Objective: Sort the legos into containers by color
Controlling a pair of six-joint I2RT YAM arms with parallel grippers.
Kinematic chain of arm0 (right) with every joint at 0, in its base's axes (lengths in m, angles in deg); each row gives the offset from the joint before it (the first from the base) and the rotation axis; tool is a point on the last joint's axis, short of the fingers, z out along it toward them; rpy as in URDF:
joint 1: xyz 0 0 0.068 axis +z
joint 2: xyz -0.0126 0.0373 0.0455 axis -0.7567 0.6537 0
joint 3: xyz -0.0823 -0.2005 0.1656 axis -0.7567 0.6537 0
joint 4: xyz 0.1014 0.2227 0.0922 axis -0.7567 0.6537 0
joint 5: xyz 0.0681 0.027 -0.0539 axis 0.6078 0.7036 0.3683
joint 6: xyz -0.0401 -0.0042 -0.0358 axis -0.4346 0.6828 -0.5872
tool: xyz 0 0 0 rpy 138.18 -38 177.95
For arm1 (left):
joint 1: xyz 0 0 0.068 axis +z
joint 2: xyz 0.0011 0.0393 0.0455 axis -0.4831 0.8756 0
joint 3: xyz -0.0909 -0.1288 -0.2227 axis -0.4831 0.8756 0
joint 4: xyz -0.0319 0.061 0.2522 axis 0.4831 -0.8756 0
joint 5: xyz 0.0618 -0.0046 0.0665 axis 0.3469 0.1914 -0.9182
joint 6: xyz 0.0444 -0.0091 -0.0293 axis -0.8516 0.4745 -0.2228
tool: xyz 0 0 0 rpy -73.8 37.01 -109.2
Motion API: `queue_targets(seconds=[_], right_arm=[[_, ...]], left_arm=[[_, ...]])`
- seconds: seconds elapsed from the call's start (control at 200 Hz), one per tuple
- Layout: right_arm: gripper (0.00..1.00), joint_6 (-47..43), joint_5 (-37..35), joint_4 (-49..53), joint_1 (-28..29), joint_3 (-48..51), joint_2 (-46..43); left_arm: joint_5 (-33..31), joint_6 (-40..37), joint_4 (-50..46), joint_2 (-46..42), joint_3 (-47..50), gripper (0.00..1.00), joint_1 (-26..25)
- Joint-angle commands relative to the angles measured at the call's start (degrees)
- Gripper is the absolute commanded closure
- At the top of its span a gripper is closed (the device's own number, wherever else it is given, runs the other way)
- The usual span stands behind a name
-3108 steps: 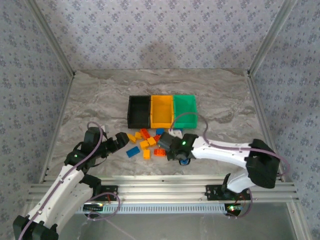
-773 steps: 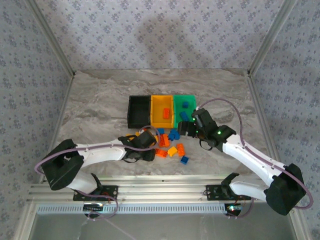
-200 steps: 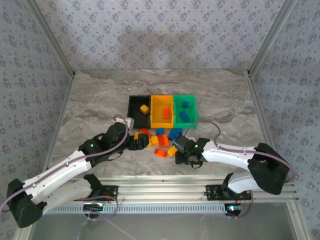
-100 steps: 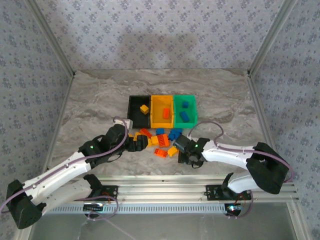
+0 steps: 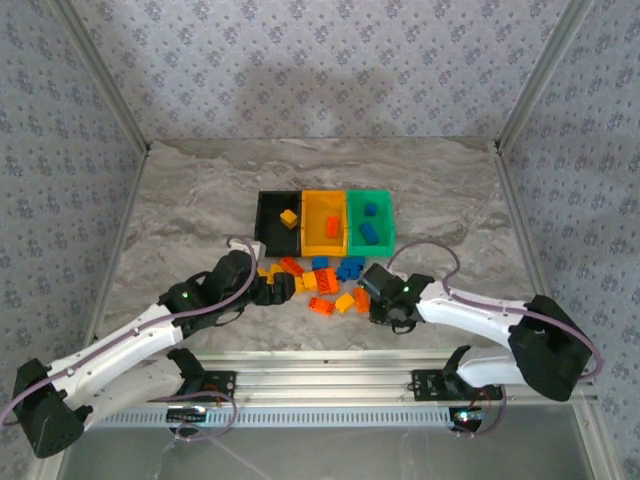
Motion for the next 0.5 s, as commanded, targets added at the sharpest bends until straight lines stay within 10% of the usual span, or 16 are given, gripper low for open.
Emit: queue_targets(seconds=[0.0,0.5], right_arm=[[0.70,-4.8,-2.1,4.3,-1.6,-3.9,-3.9],[0.69,-17.5,-0.1,-2.0,-21.9,-36.0,19.8]], left_arm=[[-0.5,0.2,-0.4,0.4,0.2,0.00,-0.3],[-0.2,2.3,-2.0,-1.4,3.8,0.00,-0.3]])
